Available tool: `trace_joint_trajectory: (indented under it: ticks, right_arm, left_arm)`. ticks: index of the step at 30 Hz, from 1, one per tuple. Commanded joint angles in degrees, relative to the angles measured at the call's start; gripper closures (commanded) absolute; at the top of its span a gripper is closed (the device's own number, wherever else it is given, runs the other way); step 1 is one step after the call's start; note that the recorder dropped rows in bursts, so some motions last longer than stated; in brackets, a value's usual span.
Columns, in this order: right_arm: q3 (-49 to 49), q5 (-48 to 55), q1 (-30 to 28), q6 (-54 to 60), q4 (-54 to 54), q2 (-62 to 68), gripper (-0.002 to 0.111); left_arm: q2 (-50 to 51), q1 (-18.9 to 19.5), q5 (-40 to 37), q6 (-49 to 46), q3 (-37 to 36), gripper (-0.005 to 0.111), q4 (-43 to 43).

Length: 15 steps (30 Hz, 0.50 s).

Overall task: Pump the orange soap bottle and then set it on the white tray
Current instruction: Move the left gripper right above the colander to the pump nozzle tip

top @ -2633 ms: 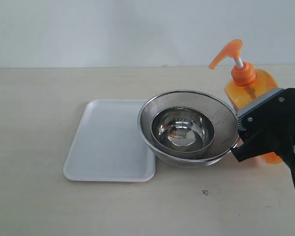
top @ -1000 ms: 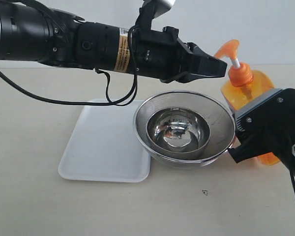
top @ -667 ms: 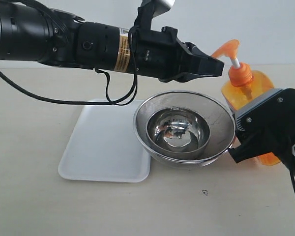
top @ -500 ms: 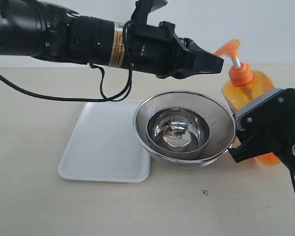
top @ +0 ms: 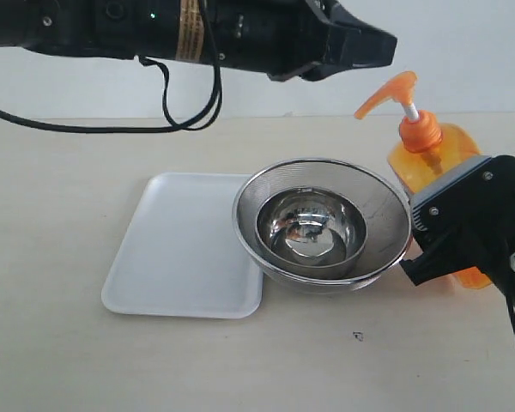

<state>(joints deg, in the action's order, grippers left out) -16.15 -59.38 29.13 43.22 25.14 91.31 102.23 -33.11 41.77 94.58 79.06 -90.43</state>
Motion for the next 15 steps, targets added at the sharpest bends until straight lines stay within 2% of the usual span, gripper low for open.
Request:
trace_joint_trajectory:
  ticks: [1,15]
  right_arm:
    - [-0.61,-4.24,0.08,0.97,-0.68,-0.33,0.108]
    - [-0.61,-3.63,0.08,0.60,-1.82,-0.33,0.108]
  left_arm:
    - [3.28,-0.22,-1.54,0.56,0.62,0.102,-0.36]
    - [6.24,-0.22,0.76,0.11,5.62,0.102,-0.78]
